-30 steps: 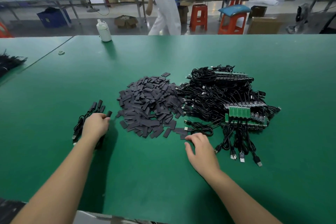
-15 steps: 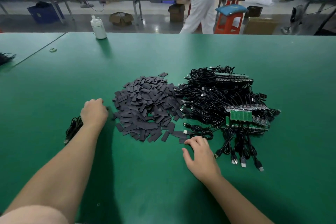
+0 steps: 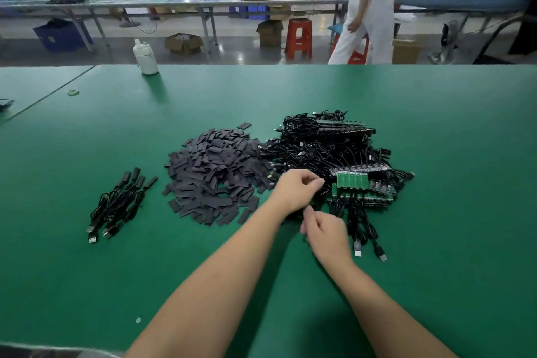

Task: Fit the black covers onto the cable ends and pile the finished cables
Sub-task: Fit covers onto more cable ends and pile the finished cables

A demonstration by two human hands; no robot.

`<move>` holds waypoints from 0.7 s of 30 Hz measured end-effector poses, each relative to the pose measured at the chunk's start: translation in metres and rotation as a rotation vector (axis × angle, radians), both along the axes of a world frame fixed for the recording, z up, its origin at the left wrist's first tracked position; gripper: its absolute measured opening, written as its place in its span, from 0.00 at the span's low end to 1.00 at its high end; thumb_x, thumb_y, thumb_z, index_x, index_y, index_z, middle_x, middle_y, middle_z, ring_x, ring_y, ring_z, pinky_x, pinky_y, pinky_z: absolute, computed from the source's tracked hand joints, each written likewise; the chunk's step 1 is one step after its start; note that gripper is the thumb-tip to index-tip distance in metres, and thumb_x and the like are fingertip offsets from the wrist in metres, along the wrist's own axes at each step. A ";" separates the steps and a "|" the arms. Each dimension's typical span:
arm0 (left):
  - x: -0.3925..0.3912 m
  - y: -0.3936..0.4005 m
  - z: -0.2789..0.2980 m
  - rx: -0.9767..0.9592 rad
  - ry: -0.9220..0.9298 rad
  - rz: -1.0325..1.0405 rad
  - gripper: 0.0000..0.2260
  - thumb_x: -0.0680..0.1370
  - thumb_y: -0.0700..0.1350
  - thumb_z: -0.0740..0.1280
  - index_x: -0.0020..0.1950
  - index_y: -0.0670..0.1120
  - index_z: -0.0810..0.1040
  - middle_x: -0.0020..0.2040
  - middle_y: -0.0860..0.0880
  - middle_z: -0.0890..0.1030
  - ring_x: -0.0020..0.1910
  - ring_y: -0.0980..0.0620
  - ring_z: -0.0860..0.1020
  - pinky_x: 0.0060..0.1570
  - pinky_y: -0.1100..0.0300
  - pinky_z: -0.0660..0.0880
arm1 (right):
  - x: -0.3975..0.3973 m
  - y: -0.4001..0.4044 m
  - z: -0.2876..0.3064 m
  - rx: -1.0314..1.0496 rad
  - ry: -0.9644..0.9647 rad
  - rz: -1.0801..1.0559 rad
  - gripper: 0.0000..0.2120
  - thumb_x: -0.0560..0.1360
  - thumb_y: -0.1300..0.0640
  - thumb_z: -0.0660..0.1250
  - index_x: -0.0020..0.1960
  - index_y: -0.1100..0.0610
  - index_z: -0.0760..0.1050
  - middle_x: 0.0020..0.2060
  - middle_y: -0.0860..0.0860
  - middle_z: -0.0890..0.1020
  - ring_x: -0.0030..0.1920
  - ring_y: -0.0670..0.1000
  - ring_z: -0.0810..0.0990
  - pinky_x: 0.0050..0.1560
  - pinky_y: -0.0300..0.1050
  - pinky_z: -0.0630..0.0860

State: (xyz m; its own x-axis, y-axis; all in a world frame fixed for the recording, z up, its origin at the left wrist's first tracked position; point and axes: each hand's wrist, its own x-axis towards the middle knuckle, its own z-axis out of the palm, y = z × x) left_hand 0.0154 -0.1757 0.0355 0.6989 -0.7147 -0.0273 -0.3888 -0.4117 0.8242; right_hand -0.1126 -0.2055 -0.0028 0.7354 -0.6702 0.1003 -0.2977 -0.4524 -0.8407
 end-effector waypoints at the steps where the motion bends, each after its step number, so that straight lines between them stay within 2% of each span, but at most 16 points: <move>1: -0.005 -0.008 0.001 -0.012 0.043 0.018 0.11 0.76 0.56 0.69 0.47 0.51 0.85 0.43 0.55 0.84 0.43 0.57 0.80 0.45 0.62 0.74 | -0.007 -0.011 0.009 -0.148 -0.012 -0.033 0.24 0.81 0.48 0.59 0.29 0.56 0.71 0.26 0.51 0.75 0.29 0.53 0.74 0.34 0.53 0.71; 3: -0.013 -0.021 0.003 -0.039 0.098 0.074 0.13 0.75 0.59 0.70 0.43 0.50 0.84 0.38 0.54 0.83 0.37 0.57 0.78 0.40 0.61 0.73 | -0.018 -0.033 0.028 -0.353 -0.072 -0.142 0.16 0.79 0.50 0.63 0.34 0.54 0.70 0.33 0.48 0.74 0.33 0.52 0.72 0.35 0.49 0.70; 5: -0.021 -0.029 0.005 -0.037 0.099 0.119 0.14 0.74 0.60 0.70 0.40 0.50 0.82 0.34 0.55 0.81 0.33 0.58 0.76 0.35 0.62 0.71 | -0.023 -0.062 0.041 -0.368 -0.130 -0.294 0.05 0.78 0.53 0.65 0.46 0.54 0.75 0.45 0.49 0.76 0.44 0.51 0.75 0.44 0.48 0.72; 6: -0.024 -0.032 0.006 -0.031 0.104 0.129 0.14 0.73 0.60 0.71 0.39 0.50 0.81 0.33 0.55 0.80 0.32 0.58 0.76 0.33 0.62 0.70 | -0.024 -0.077 0.045 -0.303 -0.117 -0.357 0.06 0.78 0.53 0.65 0.53 0.54 0.76 0.50 0.50 0.76 0.49 0.52 0.75 0.50 0.49 0.73; 8: -0.031 -0.037 0.007 -0.020 0.118 0.132 0.13 0.73 0.59 0.73 0.41 0.49 0.80 0.35 0.55 0.80 0.33 0.57 0.76 0.34 0.62 0.70 | -0.023 -0.103 0.050 -0.129 -0.028 -0.378 0.15 0.79 0.51 0.64 0.65 0.53 0.73 0.59 0.53 0.75 0.56 0.54 0.76 0.59 0.53 0.74; 11: -0.037 -0.043 0.006 -0.032 0.153 0.157 0.09 0.74 0.51 0.74 0.43 0.48 0.80 0.37 0.53 0.79 0.36 0.54 0.76 0.39 0.60 0.73 | -0.020 -0.121 0.053 -0.020 0.070 -0.306 0.20 0.80 0.51 0.64 0.71 0.52 0.70 0.61 0.54 0.75 0.50 0.50 0.77 0.55 0.49 0.74; 14: -0.042 -0.045 0.008 -0.070 0.192 0.147 0.05 0.74 0.45 0.75 0.43 0.48 0.80 0.35 0.53 0.77 0.34 0.54 0.74 0.38 0.61 0.72 | -0.019 -0.124 0.055 0.003 0.061 -0.271 0.22 0.79 0.50 0.67 0.71 0.51 0.70 0.61 0.54 0.74 0.43 0.44 0.76 0.52 0.46 0.72; 16: -0.043 -0.043 0.008 -0.084 0.180 0.114 0.06 0.74 0.44 0.74 0.41 0.50 0.79 0.34 0.54 0.76 0.33 0.55 0.72 0.36 0.61 0.70 | -0.021 -0.125 0.057 -0.034 0.076 -0.247 0.22 0.78 0.47 0.68 0.70 0.49 0.72 0.61 0.54 0.73 0.48 0.47 0.77 0.55 0.46 0.71; 18: -0.043 -0.038 0.008 -0.099 0.167 0.079 0.06 0.74 0.44 0.74 0.41 0.52 0.78 0.34 0.54 0.75 0.33 0.56 0.72 0.36 0.62 0.70 | -0.023 -0.125 0.059 -0.175 0.117 -0.200 0.16 0.77 0.46 0.69 0.63 0.48 0.78 0.60 0.52 0.74 0.58 0.53 0.74 0.60 0.49 0.70; 19: -0.042 -0.036 0.008 -0.109 0.171 0.062 0.06 0.74 0.44 0.74 0.41 0.52 0.78 0.34 0.54 0.76 0.33 0.55 0.71 0.36 0.61 0.70 | -0.023 -0.125 0.060 -0.237 0.114 -0.157 0.11 0.77 0.46 0.69 0.58 0.47 0.81 0.57 0.50 0.77 0.60 0.54 0.73 0.59 0.49 0.70; 21: -0.040 -0.031 0.008 -0.136 0.180 0.034 0.06 0.74 0.44 0.74 0.42 0.51 0.79 0.36 0.51 0.76 0.34 0.55 0.72 0.37 0.61 0.70 | -0.023 -0.122 0.061 -0.265 0.080 -0.059 0.03 0.78 0.49 0.70 0.49 0.47 0.82 0.46 0.42 0.81 0.51 0.48 0.77 0.49 0.41 0.71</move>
State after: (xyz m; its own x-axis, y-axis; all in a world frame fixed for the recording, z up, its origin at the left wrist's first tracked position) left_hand -0.0248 -0.2068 0.0438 0.7151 -0.6965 -0.0587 -0.2186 -0.3026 0.9277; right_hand -0.1352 -0.3270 0.0584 0.7087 -0.6699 0.2212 -0.3901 -0.6334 -0.6683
